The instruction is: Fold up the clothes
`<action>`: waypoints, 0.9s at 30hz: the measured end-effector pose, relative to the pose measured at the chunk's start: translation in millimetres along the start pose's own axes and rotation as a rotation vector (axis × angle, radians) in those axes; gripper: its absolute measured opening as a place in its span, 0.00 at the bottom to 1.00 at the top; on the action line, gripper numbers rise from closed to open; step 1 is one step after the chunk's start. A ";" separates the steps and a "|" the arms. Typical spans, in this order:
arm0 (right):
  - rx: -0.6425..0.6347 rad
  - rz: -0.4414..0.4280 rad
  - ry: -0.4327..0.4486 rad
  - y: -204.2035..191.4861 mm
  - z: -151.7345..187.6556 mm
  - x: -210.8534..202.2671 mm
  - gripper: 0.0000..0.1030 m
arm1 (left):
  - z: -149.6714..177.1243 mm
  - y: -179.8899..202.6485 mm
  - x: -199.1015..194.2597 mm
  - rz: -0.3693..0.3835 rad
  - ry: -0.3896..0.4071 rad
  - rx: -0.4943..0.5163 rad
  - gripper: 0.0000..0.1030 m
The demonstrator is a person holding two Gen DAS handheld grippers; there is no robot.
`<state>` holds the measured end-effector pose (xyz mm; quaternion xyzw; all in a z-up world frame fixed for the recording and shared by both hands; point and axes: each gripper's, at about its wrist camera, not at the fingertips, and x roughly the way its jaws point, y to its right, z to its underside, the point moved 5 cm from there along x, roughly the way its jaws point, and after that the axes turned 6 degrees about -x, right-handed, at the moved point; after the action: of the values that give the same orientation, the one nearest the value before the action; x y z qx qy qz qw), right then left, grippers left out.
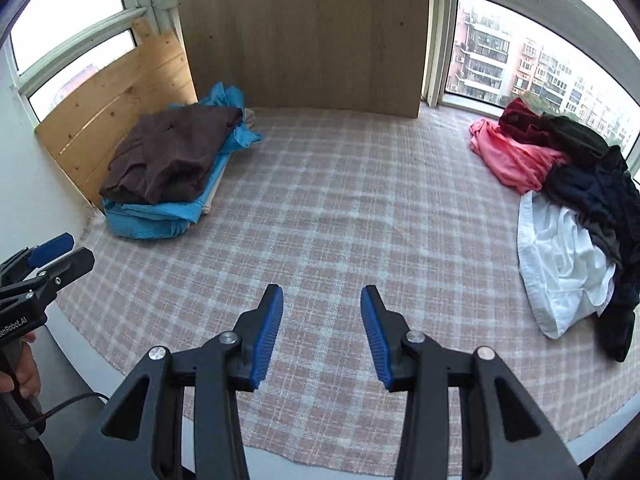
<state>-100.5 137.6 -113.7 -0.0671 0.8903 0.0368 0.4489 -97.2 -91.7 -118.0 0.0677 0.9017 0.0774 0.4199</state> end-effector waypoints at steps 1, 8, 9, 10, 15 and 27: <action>-0.017 -0.005 0.021 2.0 -1.1 -7.4 0.39 | 1.1 5.3 -5.7 -0.023 0.012 -0.013 0.72; -0.148 -0.037 0.061 16.3 20.2 -33.6 0.39 | 36.1 53.6 -36.9 -0.115 0.067 -0.073 0.73; -0.159 -0.046 0.066 18.5 23.6 -37.0 0.39 | 42.4 59.9 -41.3 -0.126 0.071 -0.083 0.73; -0.171 -0.054 0.072 20.7 26.8 -40.7 0.39 | 47.9 65.6 -45.5 -0.136 0.075 -0.093 0.73; -0.192 -0.086 0.103 30.3 39.0 -61.9 0.39 | 63.9 87.0 -65.5 -0.170 0.082 -0.124 0.73; -0.191 -0.047 0.181 52.7 47.9 -95.4 0.39 | 66.1 116.3 -95.4 -0.216 0.146 -0.102 0.75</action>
<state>-14.3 204.0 -65.2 -0.1335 0.9177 0.1045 0.3593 21.1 9.7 -66.0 -0.0568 0.9269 0.0823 0.3619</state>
